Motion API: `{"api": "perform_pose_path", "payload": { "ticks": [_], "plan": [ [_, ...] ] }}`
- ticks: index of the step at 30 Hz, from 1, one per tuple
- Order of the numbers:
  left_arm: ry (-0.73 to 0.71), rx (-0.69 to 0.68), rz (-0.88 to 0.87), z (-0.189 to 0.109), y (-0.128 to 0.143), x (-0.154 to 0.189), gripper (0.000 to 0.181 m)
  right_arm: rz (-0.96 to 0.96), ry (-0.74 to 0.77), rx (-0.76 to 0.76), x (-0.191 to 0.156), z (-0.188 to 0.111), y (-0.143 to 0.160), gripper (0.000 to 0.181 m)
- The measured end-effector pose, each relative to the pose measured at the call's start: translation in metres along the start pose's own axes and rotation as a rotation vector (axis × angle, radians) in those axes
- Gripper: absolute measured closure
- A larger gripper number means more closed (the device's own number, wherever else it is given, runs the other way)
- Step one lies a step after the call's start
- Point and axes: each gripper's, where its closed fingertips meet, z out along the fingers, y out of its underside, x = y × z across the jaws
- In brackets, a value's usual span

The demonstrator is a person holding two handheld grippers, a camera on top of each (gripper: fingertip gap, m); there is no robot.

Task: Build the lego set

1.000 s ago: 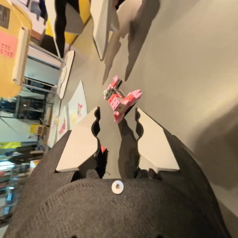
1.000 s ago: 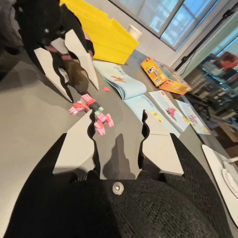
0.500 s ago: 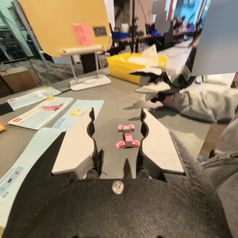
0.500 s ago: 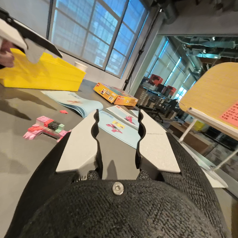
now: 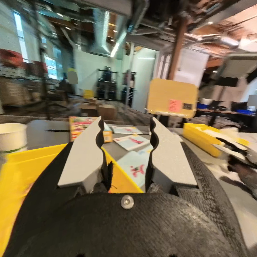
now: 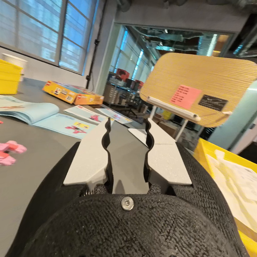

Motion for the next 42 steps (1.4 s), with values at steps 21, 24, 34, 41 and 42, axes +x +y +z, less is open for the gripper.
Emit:
{"api": "perform_pose_path", "payload": {
  "ticks": [21,24,34,41,42],
  "plan": [
    [-0.256,-0.188,0.067,-0.01,0.03,-0.118,0.113,-0.202,0.454,-0.235,0.083,-0.028,0.043,0.174],
    [-0.246,-0.206,0.072,-0.009,0.041,-0.116,0.112,-0.224,0.454,-0.258,0.083,-0.027,0.046,0.177],
    [-0.326,-0.216,0.139,-0.03,0.028,-0.139,0.133,-0.348,0.533,-0.261,0.087,-0.031,0.036,0.18],
    [-0.385,-0.142,0.163,-0.048,0.011,-0.154,0.133,-0.337,0.497,-0.279,0.082,-0.027,0.042,0.181],
    [-0.371,-0.124,0.148,-0.049,0.009,-0.152,0.133,-0.339,0.492,-0.282,0.081,-0.026,0.042,0.181]
  ]
}}
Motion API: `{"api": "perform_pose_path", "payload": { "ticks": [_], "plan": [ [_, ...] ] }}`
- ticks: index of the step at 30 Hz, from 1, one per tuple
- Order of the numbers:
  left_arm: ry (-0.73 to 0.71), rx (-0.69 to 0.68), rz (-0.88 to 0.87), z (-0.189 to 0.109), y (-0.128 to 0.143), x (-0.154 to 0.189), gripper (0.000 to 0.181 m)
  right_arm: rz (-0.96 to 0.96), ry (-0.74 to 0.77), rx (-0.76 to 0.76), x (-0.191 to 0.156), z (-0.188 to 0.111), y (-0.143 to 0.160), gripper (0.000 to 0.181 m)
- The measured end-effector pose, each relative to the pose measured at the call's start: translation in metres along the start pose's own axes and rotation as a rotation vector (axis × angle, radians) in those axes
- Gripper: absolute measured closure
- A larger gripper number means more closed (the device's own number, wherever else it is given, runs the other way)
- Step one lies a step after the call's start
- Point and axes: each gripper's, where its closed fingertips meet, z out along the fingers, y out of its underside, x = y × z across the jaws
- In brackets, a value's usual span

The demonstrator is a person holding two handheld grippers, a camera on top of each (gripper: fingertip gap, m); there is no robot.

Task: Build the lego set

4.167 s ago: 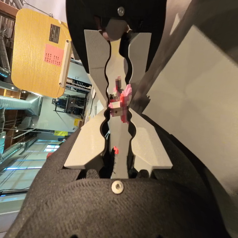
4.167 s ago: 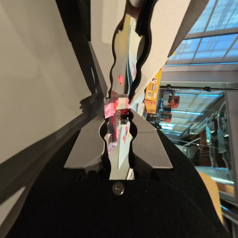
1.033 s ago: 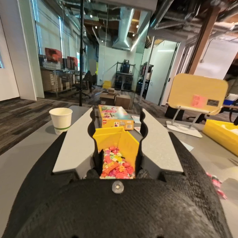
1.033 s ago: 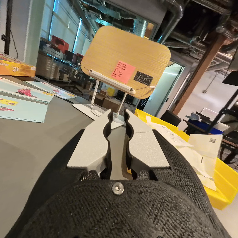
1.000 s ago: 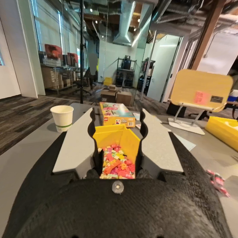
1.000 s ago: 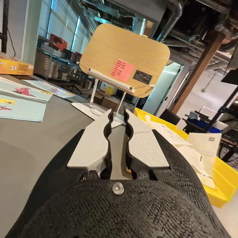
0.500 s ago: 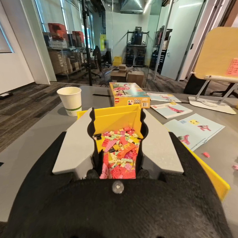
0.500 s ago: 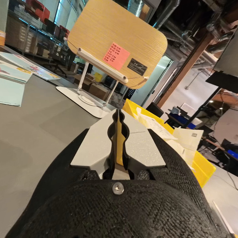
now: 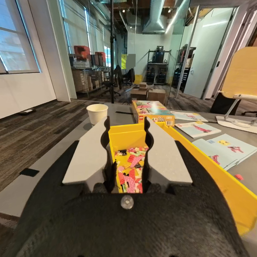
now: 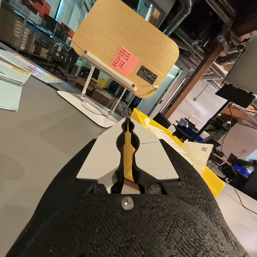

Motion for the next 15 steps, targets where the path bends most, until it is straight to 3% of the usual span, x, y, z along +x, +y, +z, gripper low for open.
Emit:
{"api": "perform_pose_path", "payload": {
  "ticks": [9,13,15],
  "plan": [
    [0.053,0.123,-0.145,-0.004,-0.008,-0.013,0.138,-0.004,-0.03,-0.002,-0.006,0.001,0.0,0.181],
    [0.141,0.248,-0.254,-0.016,-0.02,-0.016,0.152,-0.014,-0.05,0.002,-0.011,0.001,-0.001,0.181],
    [0.155,0.295,-0.311,-0.021,-0.023,-0.02,0.167,-0.018,-0.055,0.003,-0.012,0.002,-0.001,0.181]
  ]
}}
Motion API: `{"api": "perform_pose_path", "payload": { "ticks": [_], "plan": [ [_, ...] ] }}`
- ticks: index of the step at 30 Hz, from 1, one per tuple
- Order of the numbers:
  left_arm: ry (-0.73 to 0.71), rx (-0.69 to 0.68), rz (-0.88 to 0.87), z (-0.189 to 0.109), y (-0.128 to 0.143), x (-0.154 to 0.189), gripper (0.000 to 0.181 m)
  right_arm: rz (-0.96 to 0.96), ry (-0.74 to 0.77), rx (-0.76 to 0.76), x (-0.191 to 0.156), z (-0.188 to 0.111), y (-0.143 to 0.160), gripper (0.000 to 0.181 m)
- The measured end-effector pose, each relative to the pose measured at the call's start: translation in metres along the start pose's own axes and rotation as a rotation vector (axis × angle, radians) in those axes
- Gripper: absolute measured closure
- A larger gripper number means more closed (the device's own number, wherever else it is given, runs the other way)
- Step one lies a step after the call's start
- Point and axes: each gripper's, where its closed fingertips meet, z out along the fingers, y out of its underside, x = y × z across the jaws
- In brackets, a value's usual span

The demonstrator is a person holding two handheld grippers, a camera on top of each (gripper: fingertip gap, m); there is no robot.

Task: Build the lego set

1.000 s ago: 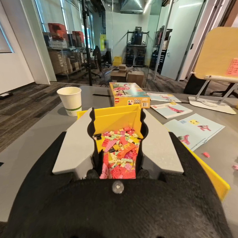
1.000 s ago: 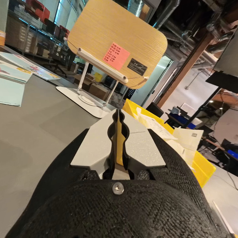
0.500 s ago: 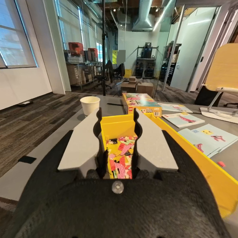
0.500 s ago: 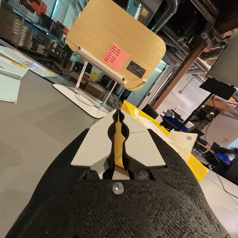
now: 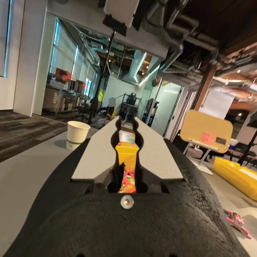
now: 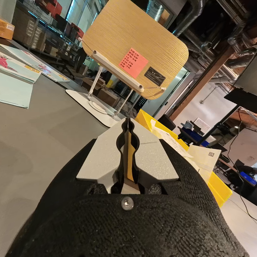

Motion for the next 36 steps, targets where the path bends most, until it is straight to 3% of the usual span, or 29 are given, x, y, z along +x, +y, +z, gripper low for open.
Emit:
{"api": "perform_pose_path", "payload": {
  "ticks": [2,7,14,19,22,25,30,33,36],
  "plan": [
    [0.002,0.041,-0.035,-0.003,-0.003,-0.002,0.181,0.002,-0.001,0.001,0.0,0.0,0.0,0.181],
    [0.008,0.039,-0.064,0.0,0.001,0.003,0.181,0.011,-0.006,-0.002,-0.001,0.0,0.001,0.181],
    [0.118,-0.061,-0.081,0.015,0.024,0.04,0.181,0.02,-0.019,-0.001,-0.002,0.001,0.001,0.181],
    [0.083,-0.199,0.143,0.026,0.022,0.044,0.179,0.033,-0.027,0.002,-0.003,0.001,0.001,0.181],
    [0.143,-0.493,0.252,0.043,0.047,0.057,0.169,0.037,-0.033,0.004,-0.004,0.002,0.0,0.181],
    [0.199,-0.893,0.335,0.05,0.104,0.067,0.164,0.041,-0.037,0.009,-0.004,0.002,0.0,0.181],
    [0.237,-1.553,0.519,0.019,0.199,0.039,0.175,0.056,-0.04,0.014,-0.004,0.001,-0.001,0.181],
    [0.299,-1.76,0.488,0.001,0.23,0.033,0.175,0.067,-0.047,0.017,-0.004,0.001,-0.001,0.181],
    [0.375,-1.827,0.46,-0.008,0.247,0.042,0.162,0.069,-0.052,0.02,-0.005,0.001,-0.002,0.181]
  ]
}}
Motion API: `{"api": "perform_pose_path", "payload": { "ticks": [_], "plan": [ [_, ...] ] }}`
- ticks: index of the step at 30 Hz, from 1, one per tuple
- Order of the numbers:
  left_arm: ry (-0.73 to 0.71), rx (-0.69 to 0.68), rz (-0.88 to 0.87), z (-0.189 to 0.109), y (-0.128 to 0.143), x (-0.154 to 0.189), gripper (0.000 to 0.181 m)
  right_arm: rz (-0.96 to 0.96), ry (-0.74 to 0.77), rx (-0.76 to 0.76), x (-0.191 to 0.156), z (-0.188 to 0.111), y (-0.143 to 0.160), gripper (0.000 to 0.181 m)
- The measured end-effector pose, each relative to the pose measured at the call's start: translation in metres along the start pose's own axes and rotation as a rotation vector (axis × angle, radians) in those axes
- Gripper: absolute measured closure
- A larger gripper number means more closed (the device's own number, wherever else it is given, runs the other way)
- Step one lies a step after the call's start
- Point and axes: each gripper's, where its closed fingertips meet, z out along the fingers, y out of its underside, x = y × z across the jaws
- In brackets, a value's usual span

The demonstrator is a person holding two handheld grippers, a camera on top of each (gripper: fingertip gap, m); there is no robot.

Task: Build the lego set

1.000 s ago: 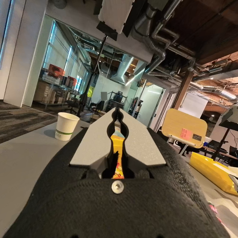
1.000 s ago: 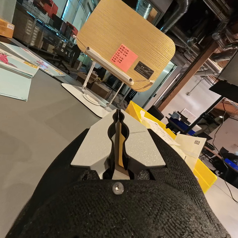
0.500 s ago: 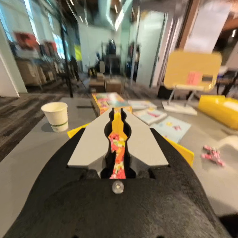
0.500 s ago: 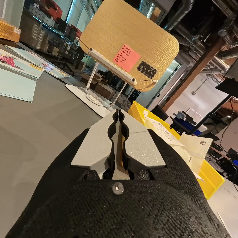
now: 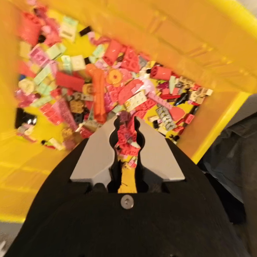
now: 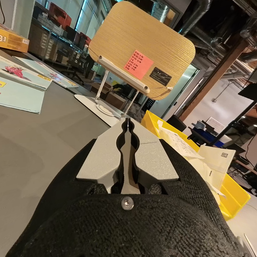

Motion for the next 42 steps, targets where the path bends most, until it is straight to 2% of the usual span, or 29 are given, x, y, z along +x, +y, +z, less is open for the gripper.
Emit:
{"api": "perform_pose_path", "payload": {
  "ticks": [3,5,8,13,15,18,23,26,29,33,35,37,39,42],
  "plan": [
    [0.067,0.059,0.086,0.004,-0.016,0.024,0.141,-0.009,-0.002,-0.001,-0.001,0.0,0.0,0.181],
    [0.023,0.07,0.146,0.007,-0.024,0.028,0.126,-0.017,0.001,-0.003,-0.001,0.001,0.0,0.181],
    [-0.156,0.022,0.149,0.013,-0.029,0.011,0.108,-0.04,0.063,0.0,0.008,0.0,-0.001,0.169],
    [-0.069,-0.003,0.099,0.029,-0.039,0.028,0.061,-0.04,0.093,0.003,0.012,-0.001,-0.003,0.163],
    [-0.106,-0.03,0.103,0.034,-0.039,0.023,0.043,-0.042,0.093,0.0,0.012,-0.001,-0.002,0.163],
    [-0.203,-0.072,0.142,0.037,-0.038,0.011,0.034,-0.05,0.091,-0.005,0.012,0.0,-0.001,0.163],
    [-0.281,-0.103,0.142,0.033,-0.033,-0.01,0.046,-0.054,0.083,-0.012,0.01,0.0,0.0,0.165],
    [-0.369,-0.104,0.097,0.02,-0.027,-0.034,0.058,-0.057,0.077,-0.013,0.009,0.0,0.0,0.166],
    [-0.485,-0.045,0.067,-0.001,-0.027,-0.053,0.071,-0.061,0.073,-0.014,0.008,0.001,0.0,0.166],
    [-0.422,0.011,-0.001,-0.014,-0.022,-0.053,0.075,-0.063,0.066,-0.015,0.007,0.001,0.001,0.167],
    [-0.349,-0.025,-0.023,-0.016,-0.009,-0.048,0.085,-0.064,0.063,-0.015,0.006,0.001,0.001,0.167],
    [-0.27,-0.13,-0.047,-0.017,0.015,-0.036,0.111,-0.064,0.061,-0.016,0.006,0.001,0.001,0.168],
    [-0.263,-0.244,-0.029,-0.019,0.04,-0.026,0.119,-0.064,0.059,-0.016,0.006,0.001,0.001,0.168],
    [-0.263,-0.335,0.02,-0.019,0.061,-0.016,0.144,-0.067,0.066,-0.016,0.007,0.002,0.001,0.167]
  ]
}}
